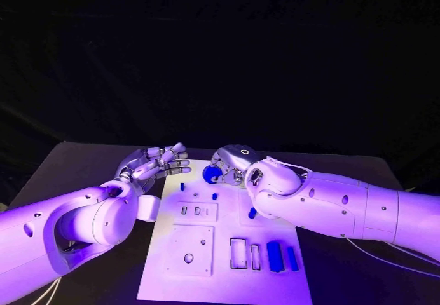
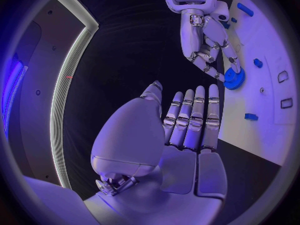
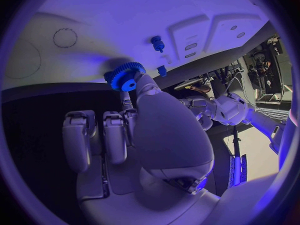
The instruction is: Assemble the parts on the task board
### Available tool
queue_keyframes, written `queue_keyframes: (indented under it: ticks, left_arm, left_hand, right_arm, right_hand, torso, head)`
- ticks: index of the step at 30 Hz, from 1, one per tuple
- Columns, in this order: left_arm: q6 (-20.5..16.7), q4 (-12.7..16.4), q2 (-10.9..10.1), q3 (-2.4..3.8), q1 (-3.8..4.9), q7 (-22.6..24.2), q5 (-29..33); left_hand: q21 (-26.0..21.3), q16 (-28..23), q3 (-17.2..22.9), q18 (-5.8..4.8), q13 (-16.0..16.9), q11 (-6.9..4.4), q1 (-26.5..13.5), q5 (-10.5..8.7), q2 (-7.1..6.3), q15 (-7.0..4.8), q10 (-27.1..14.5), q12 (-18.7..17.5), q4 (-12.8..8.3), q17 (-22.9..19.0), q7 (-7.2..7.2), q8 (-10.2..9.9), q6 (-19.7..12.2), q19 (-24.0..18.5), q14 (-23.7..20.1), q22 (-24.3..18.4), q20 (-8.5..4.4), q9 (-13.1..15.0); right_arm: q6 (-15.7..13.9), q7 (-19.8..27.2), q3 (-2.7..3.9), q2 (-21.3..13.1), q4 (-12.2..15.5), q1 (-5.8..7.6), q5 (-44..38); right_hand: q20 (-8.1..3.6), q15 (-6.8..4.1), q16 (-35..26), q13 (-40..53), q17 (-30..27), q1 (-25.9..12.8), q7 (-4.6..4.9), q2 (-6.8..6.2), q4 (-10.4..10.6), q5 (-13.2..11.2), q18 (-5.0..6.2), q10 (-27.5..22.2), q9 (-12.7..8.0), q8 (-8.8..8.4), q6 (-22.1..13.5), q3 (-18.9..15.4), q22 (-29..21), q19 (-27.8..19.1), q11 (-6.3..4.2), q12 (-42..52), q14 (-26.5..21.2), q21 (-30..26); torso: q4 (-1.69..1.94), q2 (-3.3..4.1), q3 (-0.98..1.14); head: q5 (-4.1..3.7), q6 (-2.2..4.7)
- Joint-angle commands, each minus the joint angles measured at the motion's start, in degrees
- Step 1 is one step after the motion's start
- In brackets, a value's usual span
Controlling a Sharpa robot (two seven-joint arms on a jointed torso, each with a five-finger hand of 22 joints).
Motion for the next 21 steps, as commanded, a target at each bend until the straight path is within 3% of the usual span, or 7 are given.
queue_keyframes:
  ticks: [1,11,21]
  left_arm:
    - [1.02,0.13,0.12,0.05,0.09,0.34,0.04]
    - [1.03,0.11,0.19,0.05,0.10,0.33,0.04]
    - [0.99,0.05,0.18,0.05,0.10,0.27,0.04]
  left_hand:
    - [0.37,-0.30,-0.14,0.50,0.03,0.17,0.58,-0.21,0.10,0.09,0.07,-0.10,-0.14,0.03,0.25,-0.37,0.28,-0.22,-0.22,0.10,0.03,0.02]
    - [0.37,-0.30,-0.14,0.50,0.03,0.17,0.58,-0.21,0.10,0.09,0.07,-0.10,-0.14,0.03,0.25,-0.37,0.28,-0.22,-0.22,0.10,0.03,0.02]
    - [0.37,-0.30,-0.14,0.50,0.03,0.17,0.58,-0.21,0.10,0.09,0.07,-0.10,-0.14,0.03,0.25,-0.37,0.28,-0.22,-0.22,0.10,0.03,0.02]
  right_arm:
    - [1.84,0.59,-0.05,0.33,-0.30,-0.16,-0.59]
    - [1.94,0.89,-0.21,1.67,-2.04,-0.44,-0.08]
    - [2.60,1.36,-0.31,2.03,-2.35,-0.65,0.40]
  right_hand:
    - [-0.49,-0.29,0.23,5.47,14.86,-0.60,-1.60,-0.08,0.15,-0.32,-0.73,0.36,0.54,0.22,1.87,0.49,11.94,3.41,0.12,0.14,5.92,0.24]
    - [-0.37,-0.06,0.16,5.04,14.70,-1.19,-1.21,-0.77,0.30,-0.88,-0.65,-0.06,0.32,-0.49,1.17,1.27,11.68,3.17,0.42,-0.28,5.88,-0.02]
    - [0.00,0.39,0.11,4.60,14.57,-2.81,-0.67,-1.97,0.85,-1.78,-0.58,-0.50,0.04,-1.40,0.40,1.67,11.47,2.96,0.93,-0.70,5.85,-0.26]
  torso:
    - [-0.08,0.00,0.03]
    - [0.06,-0.03,0.00]
    - [-0.08,-0.04,0.01]
  head:
    - [0.09,-0.06]
    - [0.16,-0.20]
    - [0.23,-0.48]
